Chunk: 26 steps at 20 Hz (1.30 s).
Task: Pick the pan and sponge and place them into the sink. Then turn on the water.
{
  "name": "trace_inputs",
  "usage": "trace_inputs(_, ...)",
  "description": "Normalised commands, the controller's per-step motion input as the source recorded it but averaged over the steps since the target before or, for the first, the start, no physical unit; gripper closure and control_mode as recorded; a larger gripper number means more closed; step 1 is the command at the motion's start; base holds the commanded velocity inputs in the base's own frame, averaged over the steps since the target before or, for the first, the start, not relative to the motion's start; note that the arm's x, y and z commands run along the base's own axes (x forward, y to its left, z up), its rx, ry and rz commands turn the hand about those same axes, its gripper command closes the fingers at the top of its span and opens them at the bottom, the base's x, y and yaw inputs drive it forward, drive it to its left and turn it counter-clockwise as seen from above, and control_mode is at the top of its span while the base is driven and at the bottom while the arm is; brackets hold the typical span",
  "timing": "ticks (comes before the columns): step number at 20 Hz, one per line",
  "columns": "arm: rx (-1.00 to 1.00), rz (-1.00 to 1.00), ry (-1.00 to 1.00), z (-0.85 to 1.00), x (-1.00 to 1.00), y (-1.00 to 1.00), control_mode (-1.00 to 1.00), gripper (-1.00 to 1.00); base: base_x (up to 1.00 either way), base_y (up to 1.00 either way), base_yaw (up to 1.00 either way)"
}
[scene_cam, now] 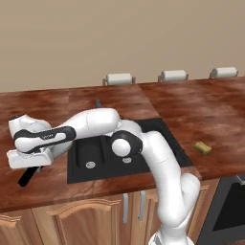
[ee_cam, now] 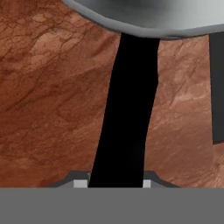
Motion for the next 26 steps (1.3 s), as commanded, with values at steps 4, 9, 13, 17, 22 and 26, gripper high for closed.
trace_inputs(4,-0.04,-0.11,0.00,0.19,-0.01,-0.34,-1.00,1.00,0.00,0.00,0.00)
trace_inputs(9,-0.01,-0.11,0.00,0.15,-0.02,-0.37,-1.00,1.00,0.00,0.00,0.00)
trace_inputs(13,0.00,-0.11,0.00,0.10,0.00,-0.39,-1.00,1.00,0.00,0.00,0.00)
trace_inputs(17,0.00,-0.11,0.02,0.02,-0.02,-0.37,-1.00,1.00,0.00,0.00,0.00)
trace_inputs(22,0.00,-0.08,0.00,0.00,-0.08,-0.38,-1.00,1.00,0.00,0.00,0.00)
trace_inputs(26,0.00,-0.07,0.00,0.00,-0.04,-0.29,-1.00,1.00,0.00,0.00,0.00)
